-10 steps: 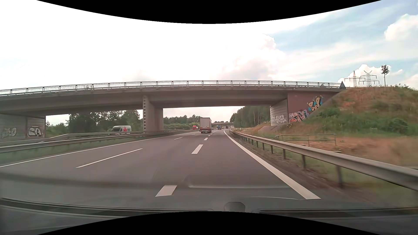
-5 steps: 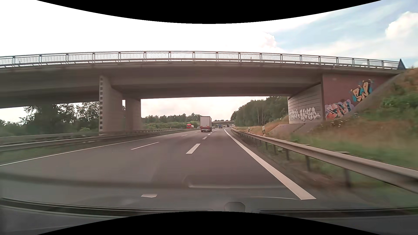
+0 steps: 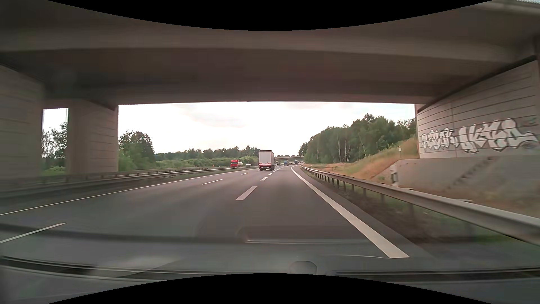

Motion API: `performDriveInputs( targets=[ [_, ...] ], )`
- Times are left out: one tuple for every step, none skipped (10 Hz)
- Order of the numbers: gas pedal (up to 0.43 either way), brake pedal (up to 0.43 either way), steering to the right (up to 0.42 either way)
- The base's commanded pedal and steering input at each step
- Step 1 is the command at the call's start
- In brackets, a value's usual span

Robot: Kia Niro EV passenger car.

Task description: Follow the waypoints while adhering to traffic rules and regulations

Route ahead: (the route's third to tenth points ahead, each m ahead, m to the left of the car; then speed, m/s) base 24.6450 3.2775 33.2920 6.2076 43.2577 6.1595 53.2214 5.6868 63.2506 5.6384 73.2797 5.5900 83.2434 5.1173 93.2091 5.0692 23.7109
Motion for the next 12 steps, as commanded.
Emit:
performDriveInputs(
  targets=[
    [0.000, 0.189, -0.004],
    [0.000, 0.177, -0.003],
    [0.000, 0.165, -0.002],
    [0.000, 0.152, -0.002],
    [0.000, 0.122, -0.002],
    [0.000, 0.079, -0.002],
    [0.000, 0.061, -0.001],
    [0.000, 0.018, -0.001],
    [0.000, 0.006, -0.001],
    [0.000, 0.000, -0.001],
    [0.000, 0.000, -0.001],
    [0.000, 0.000, 0.000]
  ],
)
